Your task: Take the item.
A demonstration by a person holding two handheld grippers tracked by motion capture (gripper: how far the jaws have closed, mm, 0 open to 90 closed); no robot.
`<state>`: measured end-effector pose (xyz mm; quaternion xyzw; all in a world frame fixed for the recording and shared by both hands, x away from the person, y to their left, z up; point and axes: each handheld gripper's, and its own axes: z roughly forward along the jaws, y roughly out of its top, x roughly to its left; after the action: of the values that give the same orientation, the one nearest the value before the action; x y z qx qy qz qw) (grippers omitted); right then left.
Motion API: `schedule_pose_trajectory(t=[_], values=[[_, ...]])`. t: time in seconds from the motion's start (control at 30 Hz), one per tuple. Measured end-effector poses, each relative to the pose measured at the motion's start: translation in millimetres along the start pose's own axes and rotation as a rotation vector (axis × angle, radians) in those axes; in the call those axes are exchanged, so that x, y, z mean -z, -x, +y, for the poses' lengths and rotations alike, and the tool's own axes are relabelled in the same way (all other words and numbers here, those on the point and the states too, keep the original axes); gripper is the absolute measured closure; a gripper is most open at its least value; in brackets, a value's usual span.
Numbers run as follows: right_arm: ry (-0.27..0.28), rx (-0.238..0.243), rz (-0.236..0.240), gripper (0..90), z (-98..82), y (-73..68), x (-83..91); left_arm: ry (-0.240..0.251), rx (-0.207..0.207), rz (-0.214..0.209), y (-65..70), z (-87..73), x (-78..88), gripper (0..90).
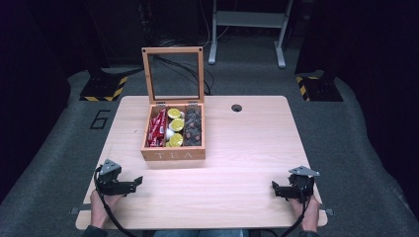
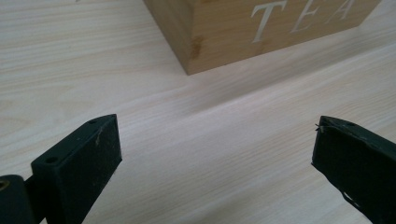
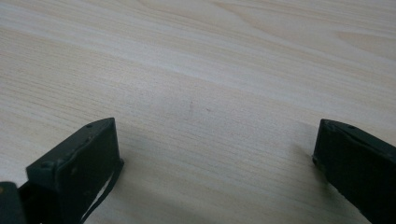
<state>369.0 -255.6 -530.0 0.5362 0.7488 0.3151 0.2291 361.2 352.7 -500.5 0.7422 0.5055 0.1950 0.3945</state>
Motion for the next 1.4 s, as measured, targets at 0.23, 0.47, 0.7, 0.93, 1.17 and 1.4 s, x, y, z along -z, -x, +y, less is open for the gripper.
schedule_pose_trajectory(t=[0.23,0.47,0.7,0.93,1.17,1.4], values=[[0.000,-0.001,0.001,0.0,0.0,0.1,-0.1,0.027,-0.013,-0.013,2.5,17.8,5.9,1.5],[0.000,-0.002,0.001,0.0,-0.1,0.0,0.0,0.049,-0.037,-0.019,7.8,34.5,8.5,1.8],[0.000,-0.004,-0.001,0.0,-0.1,-0.2,0.1,0.076,-0.060,-0.034,14.9,51.3,8.2,2.4],[0.001,-0.005,-0.001,0.0,-0.1,-0.1,0.0,0.078,-0.080,-0.048,16.9,67.0,2.5,3.0],[0.002,-0.005,0.000,0.0,-0.1,-0.1,0.0,0.084,-0.100,-0.068,20.2,87.3,-6.5,3.0],[0.001,-0.004,0.001,0.0,0.0,0.1,-0.1,0.091,-0.116,-0.081,25.4,103.9,-15.5,3.4]])
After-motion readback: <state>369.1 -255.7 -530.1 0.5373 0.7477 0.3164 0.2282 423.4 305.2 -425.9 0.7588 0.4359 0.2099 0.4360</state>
